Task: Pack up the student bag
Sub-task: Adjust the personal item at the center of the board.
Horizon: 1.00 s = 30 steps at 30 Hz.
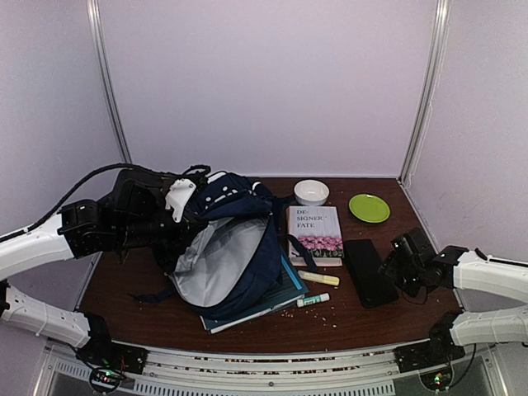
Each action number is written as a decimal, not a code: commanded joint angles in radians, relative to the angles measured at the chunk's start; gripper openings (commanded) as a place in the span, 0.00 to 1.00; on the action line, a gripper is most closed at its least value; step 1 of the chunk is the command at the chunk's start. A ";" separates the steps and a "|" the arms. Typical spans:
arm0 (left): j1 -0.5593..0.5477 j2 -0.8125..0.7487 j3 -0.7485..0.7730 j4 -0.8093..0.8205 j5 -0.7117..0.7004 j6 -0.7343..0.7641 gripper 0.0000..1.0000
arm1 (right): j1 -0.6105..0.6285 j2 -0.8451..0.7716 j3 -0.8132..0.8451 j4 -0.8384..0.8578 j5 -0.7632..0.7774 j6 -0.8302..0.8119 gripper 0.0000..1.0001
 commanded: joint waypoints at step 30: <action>0.083 -0.067 0.286 -0.028 -0.327 0.223 0.00 | 0.300 0.212 0.302 0.345 -0.167 -0.001 0.72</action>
